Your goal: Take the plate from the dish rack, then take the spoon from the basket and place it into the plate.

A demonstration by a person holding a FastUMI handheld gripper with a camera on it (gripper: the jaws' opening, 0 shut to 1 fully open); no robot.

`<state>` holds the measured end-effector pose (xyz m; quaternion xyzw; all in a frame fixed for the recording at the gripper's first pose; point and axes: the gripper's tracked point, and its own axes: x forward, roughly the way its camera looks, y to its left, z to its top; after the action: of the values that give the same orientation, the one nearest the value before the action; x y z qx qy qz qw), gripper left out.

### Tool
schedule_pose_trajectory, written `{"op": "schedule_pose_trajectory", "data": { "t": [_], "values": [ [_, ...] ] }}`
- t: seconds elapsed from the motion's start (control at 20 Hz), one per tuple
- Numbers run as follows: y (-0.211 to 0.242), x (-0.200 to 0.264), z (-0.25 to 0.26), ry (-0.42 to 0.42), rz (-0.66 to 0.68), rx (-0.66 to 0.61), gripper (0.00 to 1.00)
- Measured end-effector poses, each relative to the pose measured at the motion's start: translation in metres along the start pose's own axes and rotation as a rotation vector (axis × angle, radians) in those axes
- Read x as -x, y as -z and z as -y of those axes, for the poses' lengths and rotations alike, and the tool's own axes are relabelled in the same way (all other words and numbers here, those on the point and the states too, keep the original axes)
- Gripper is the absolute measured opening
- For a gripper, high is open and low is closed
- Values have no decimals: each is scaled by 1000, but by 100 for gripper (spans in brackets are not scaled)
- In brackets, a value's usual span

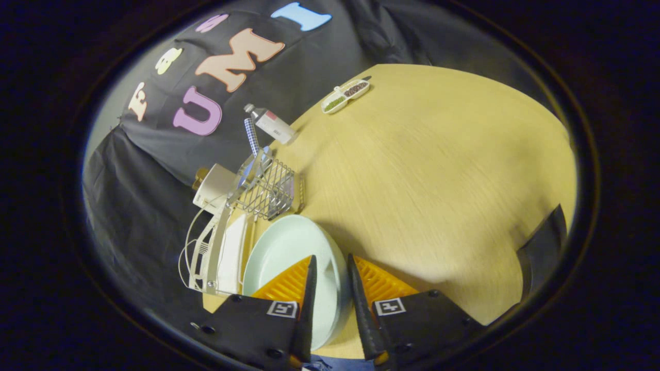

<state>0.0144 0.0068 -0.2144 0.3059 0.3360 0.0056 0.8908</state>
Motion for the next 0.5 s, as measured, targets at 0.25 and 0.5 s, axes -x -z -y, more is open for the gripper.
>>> {"op": "schedule_pose_trajectory", "data": {
  "t": [0.25,0.5],
  "values": [
    [-18,5,0,67,79,145,81],
    [-60,22,-37,53,249,283,99]
  ]
}}
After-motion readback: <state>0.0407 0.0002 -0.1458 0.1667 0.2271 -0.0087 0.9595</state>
